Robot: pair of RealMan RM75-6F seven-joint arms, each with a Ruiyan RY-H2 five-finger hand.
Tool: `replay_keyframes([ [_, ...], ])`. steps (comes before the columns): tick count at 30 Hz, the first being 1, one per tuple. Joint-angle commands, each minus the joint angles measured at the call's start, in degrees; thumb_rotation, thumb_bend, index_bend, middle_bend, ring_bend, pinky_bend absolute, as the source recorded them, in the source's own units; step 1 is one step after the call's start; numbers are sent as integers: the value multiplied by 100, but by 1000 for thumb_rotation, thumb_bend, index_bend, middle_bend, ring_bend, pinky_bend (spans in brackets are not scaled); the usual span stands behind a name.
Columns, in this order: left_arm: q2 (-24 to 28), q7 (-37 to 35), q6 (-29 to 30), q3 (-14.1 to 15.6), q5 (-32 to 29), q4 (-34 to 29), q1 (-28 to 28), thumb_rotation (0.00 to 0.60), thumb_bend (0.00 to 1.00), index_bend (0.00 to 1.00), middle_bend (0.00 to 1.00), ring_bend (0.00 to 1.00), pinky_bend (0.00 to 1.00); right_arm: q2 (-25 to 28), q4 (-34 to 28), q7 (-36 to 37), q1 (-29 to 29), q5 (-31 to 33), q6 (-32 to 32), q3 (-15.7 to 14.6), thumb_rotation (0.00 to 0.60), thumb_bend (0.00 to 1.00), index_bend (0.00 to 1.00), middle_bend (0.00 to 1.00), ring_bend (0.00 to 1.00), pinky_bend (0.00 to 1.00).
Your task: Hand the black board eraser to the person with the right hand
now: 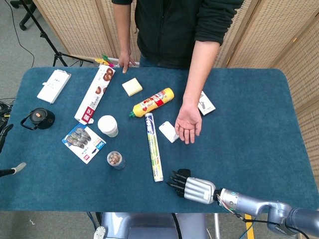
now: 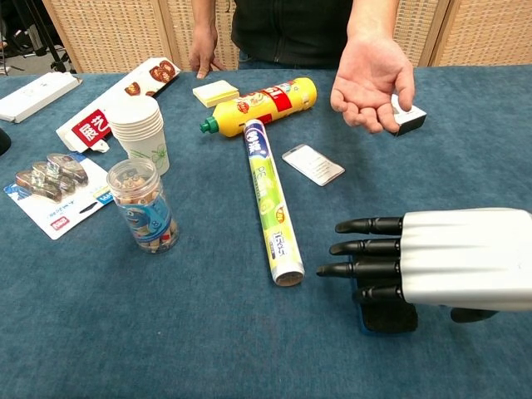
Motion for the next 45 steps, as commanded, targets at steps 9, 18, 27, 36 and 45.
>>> replay_keyframes([
  [9,2,-8,-18,-2,-11,2,-7,600,0,0,0,0,0,-197,287,132,31,62,152,-121,600,185,392,0,0,0],
  [18,-9,29,-42,4,-16,-5,-16,600,0,0,0,0,0,-319,569,420,-115,40,765,-230,600,563,555,0,0,19],
  [27,10,-19,-14,7,-8,-6,1,600,0,0,0,0,0,43,356,578,-354,301,1486,-49,600,628,569,0,0,40],
  [36,23,-39,22,21,36,-24,16,600,0,0,0,0,0,757,-160,499,-712,463,2370,173,600,661,584,0,0,50],
  [45,17,-15,14,25,31,-33,15,600,0,0,0,0,0,869,-805,6,-690,1012,2428,943,600,678,592,0,0,60],
])
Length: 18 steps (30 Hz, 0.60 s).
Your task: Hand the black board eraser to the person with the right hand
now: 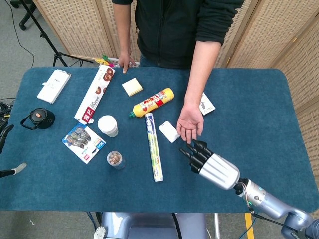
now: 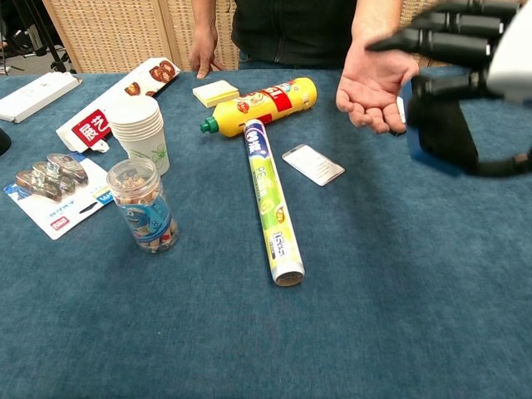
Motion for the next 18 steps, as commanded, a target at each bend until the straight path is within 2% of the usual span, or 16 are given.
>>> replay_keyframes([
  [1,-1,-11,-14,-6,-17,12,-5,600,0,0,0,0,0,-39,-203,-199,129,226,-130,339,600,682,592,0,0,60],
  [7,4,-46,-39,-15,-28,31,-20,600,0,0,0,0,0,-268,-125,-596,409,565,-758,652,600,682,592,0,0,60],
  [10,15,-99,-47,-29,-61,53,-18,600,0,0,0,0,0,-536,-2,-1033,583,884,-1141,903,600,684,592,0,0,60],
  [18,46,-240,-73,-45,-87,100,-23,600,0,0,0,0,0,-846,306,-2005,845,1347,-1559,1316,600,682,592,0,0,60],
])
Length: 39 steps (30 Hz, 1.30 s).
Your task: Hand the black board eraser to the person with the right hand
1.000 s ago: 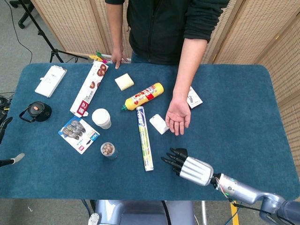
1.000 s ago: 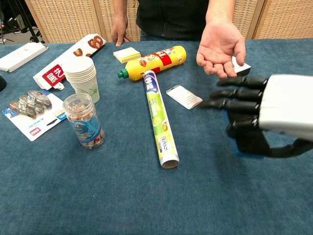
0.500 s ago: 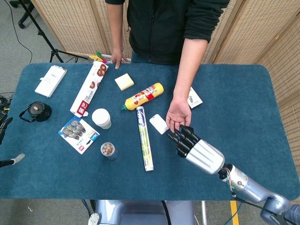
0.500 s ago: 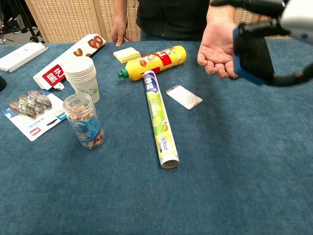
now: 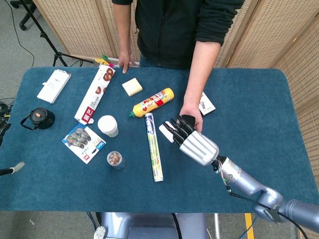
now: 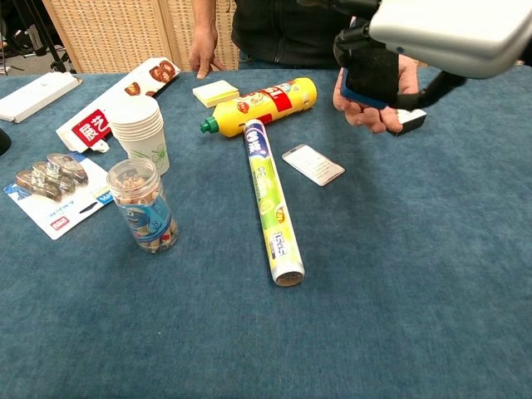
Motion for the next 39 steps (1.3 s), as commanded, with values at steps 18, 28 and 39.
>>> replay_keyframes([
  [18,34,-110,26,-1,21,31,18,600,0,0,0,0,0,69,-516,-1441,-72,1241,-401,230,600,96,0,0,0,60],
  [28,50,-172,74,0,19,47,54,600,0,0,0,0,0,905,-1232,-963,-680,1035,571,147,600,78,0,0,0,60],
  [39,-54,37,182,23,-24,54,140,600,0,0,0,0,0,789,-530,1856,-2386,1869,2357,-164,600,0,0,0,0,60],
])
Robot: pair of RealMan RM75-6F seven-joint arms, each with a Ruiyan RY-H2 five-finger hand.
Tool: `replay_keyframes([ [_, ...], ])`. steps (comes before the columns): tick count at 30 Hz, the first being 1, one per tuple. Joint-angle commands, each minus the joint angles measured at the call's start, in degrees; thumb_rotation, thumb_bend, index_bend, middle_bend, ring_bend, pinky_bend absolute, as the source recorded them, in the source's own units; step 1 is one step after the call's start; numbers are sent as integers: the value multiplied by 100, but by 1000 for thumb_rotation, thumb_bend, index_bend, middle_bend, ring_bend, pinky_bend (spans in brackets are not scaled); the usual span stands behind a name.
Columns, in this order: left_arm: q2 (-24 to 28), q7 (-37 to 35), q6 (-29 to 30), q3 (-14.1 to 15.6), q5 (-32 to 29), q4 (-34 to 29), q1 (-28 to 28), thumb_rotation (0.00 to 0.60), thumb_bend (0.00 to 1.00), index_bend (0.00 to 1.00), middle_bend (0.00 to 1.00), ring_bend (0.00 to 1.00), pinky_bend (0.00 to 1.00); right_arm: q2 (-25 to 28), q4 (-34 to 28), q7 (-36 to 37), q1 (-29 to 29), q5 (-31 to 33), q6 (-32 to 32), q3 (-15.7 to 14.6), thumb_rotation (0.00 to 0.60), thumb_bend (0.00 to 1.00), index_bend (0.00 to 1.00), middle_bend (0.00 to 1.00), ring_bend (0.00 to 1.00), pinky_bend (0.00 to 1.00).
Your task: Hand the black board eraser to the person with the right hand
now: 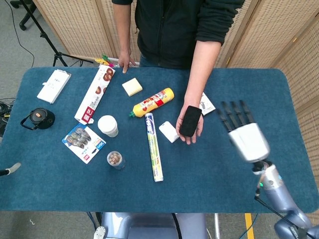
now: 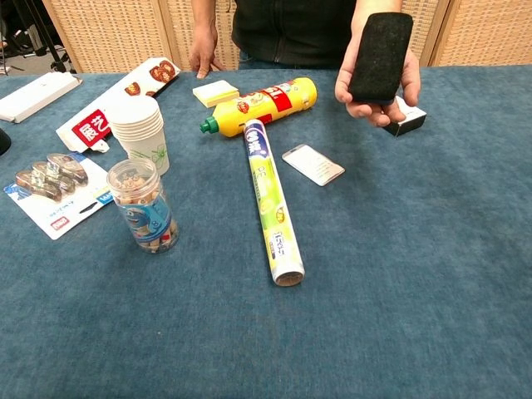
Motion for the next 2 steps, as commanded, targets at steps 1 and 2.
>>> replay_keyframes([
  [1,-74,78,39,-2,-38,30,28,600,0,0,0,0,0,-160,390,1436,-871,600,639,-182,600,0,0,0,0,60],
  [2,-94,92,49,-8,-50,46,32,600,0,0,0,0,0,-183,456,1605,-939,646,652,-208,600,0,0,0,0,60],
])
